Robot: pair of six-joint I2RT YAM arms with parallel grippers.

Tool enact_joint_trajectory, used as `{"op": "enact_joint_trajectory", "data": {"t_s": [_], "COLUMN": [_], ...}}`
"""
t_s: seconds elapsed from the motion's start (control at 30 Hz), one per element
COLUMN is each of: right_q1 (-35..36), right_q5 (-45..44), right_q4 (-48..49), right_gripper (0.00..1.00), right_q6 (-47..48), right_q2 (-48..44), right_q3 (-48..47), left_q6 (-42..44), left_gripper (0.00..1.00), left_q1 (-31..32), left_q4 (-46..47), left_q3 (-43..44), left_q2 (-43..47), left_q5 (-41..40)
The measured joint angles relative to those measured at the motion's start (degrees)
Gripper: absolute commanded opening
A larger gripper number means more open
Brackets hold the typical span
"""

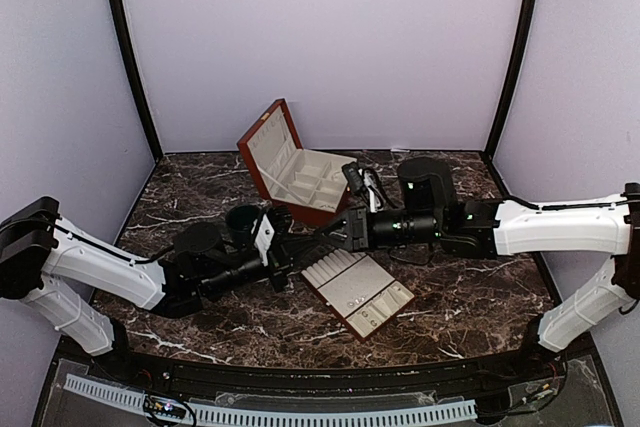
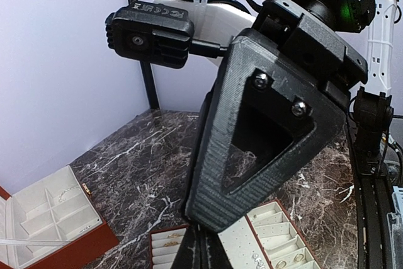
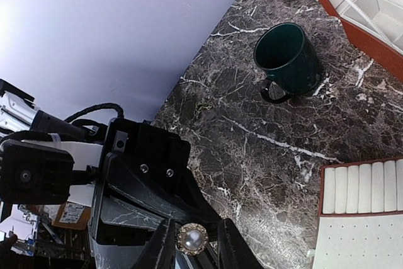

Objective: Organize the mixed jewelry
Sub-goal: Pass from the left arm to the right

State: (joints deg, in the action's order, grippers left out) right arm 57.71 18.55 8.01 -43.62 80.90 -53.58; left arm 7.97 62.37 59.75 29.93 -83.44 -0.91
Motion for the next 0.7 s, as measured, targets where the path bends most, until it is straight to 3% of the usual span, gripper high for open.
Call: {"op": "enact_joint_trajectory", "data": {"t_s": [0.7], "right_q1": [-0.04], "right_q5": [-0.44], "right_q4": [0.20], "right_gripper": [0.03], "right_q6": [0.09], "right_q2": [0.00], "right_q3": [0.02], "left_q6": [-0.07], "left_gripper": [0.00], "left_q1": [0.15], "left_q4": [-0.20], "left_q3": [0.28], "left_q2": [-0.48], "left_q5": [-0.26]}}
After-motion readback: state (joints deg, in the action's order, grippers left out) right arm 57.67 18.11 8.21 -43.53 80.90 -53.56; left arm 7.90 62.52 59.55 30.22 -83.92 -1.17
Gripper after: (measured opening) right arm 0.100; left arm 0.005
